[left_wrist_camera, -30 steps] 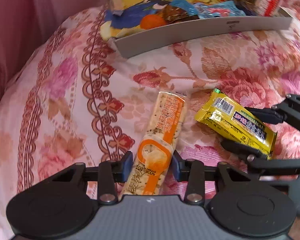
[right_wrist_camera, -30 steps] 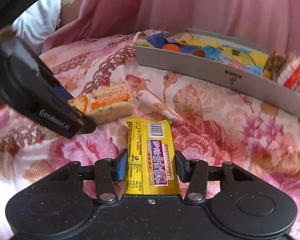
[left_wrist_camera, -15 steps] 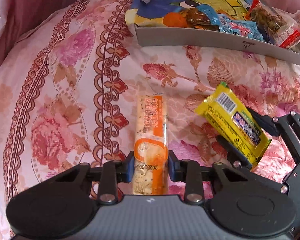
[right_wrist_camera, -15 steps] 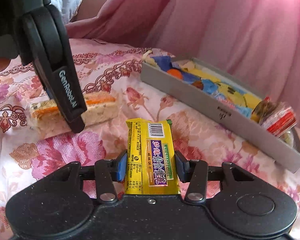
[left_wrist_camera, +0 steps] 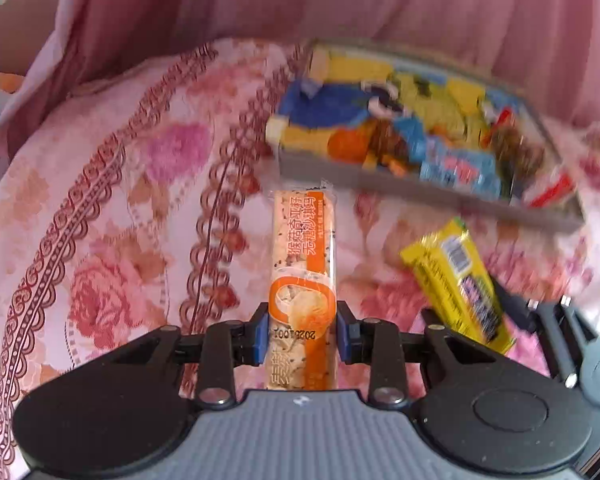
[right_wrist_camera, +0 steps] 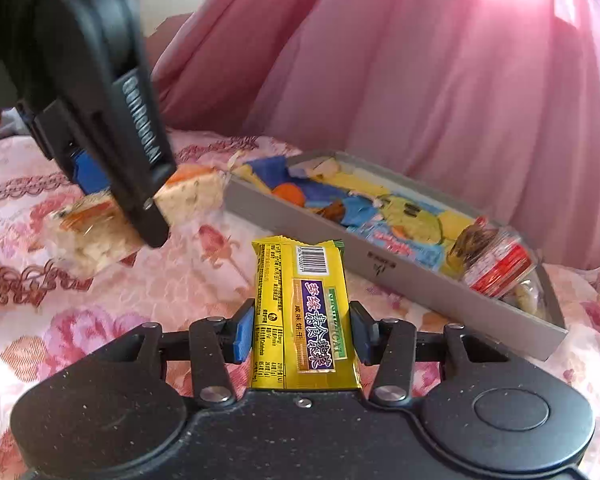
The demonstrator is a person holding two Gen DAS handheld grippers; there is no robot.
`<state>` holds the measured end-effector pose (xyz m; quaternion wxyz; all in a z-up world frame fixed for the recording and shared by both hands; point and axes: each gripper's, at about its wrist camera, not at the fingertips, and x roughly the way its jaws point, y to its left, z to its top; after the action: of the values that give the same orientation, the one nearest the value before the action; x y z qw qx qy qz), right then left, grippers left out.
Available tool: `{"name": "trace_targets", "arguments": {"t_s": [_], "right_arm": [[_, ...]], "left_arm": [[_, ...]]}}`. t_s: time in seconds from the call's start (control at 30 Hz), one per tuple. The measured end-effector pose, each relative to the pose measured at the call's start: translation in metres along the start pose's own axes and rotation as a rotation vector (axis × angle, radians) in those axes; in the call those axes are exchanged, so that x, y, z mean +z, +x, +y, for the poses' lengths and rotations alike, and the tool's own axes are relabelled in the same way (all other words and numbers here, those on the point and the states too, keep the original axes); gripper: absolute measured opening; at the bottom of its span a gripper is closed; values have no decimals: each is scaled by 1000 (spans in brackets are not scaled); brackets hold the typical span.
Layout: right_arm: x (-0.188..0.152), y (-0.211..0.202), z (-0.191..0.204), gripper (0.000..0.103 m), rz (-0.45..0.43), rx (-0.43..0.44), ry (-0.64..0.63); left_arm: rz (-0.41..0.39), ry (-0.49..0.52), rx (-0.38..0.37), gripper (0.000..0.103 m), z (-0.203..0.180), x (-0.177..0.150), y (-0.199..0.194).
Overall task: Organize snacks
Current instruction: 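Carry the candy bar and biscuit bar over the grey tray with both grippers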
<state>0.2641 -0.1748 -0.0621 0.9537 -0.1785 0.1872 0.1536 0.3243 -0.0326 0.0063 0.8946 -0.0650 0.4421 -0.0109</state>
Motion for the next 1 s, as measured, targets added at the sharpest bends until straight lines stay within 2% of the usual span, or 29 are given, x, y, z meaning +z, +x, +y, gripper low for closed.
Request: {"name": "trace_targets", "arguments": {"t_s": [0.27, 0.43, 0.63, 0.77, 0.87, 1.0], "right_arm": [[5, -6, -16, 49, -94, -55, 50], [12, -2, -30, 49, -177, -104, 78], [31, 18, -54, 49, -249, -163, 154], [41, 44, -70, 49, -255, -182, 225], [47, 63, -79, 50, -253, -187, 268], [52, 83, -85, 50, -212, -179, 284]], "left_arm": [[-178, -31, -17, 35, -16, 34, -11], [-241, -17, -26, 35, -31, 59, -7], [-287, -34, -35, 35, -44, 91, 9], [-318, -65, 8, 35, -51, 114, 34], [-312, -112, 7, 35, -54, 127, 55], [-296, -100, 2, 35, -58, 135, 78]]}}
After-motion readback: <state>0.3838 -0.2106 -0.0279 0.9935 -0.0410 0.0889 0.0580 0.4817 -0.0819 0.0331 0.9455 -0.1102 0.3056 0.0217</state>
